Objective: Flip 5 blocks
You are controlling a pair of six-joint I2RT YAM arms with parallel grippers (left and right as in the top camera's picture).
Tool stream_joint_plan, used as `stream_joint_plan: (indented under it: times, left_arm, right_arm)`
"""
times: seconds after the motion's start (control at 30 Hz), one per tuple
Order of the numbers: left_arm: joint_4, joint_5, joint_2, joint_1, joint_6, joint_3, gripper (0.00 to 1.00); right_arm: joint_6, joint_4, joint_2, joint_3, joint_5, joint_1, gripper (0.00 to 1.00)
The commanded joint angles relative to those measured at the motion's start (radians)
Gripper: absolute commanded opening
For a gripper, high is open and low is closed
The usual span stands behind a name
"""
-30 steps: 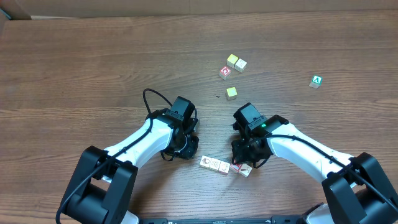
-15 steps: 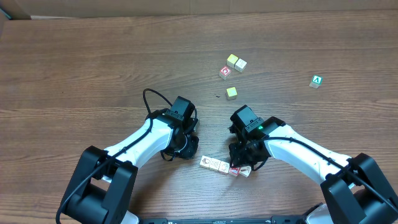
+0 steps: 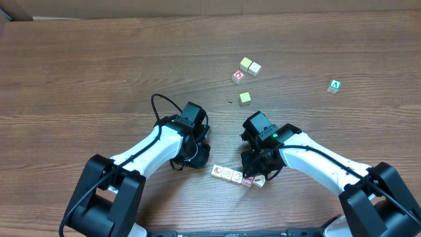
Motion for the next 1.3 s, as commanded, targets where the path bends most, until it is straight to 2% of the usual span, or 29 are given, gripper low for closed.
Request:
stream_joint_plan:
  times: [0.0,0.5,0.67,0.8,1.0,1.1,1.27]
  left_arm:
    - [-0.003,-0.013,0.013,0.005,-0.018,-0.002,0.12]
    - [-0.003,-0.013,0.013,0.005,-0.018,-0.002,0.13]
    - [-0.003,-0.013,0.013,0.005,-0.018,-0.002,0.13]
    - [-0.003,-0.013,0.013,0.005,-0.018,-0.002,0.13]
    - [-0.003,-0.013,0.013,0.005,-0.018,-0.002,0.12]
    - [-0.001,-0.013,0.013,0.005,-0.018,-0.002,0.13]
    - [0.000,-0.013,0.013,0.005,-0.018,-0.002,0.13]
  right_arm:
    - [-0.021,0.009,0.005,0.021,-0.009,0.006,0.06]
    - [-0.055,0.019,0.005,0.021,-0.034,0.006,0.06]
    - [0.032,0.060,0.005,0.023,0.052,-0.014,0.06]
    - [0.110,0.092,0.000,0.048,0.067,-0.089,0.05]
    - [0.125,-0.006,-0.001,0.059,0.051,-0.200,0.06]
    - [0.066,-0.064,-0.001,0.051,0.020,-0.204,0.06]
    - [0.066,-0.097,0.000,0.019,0.021,-0.185,0.05]
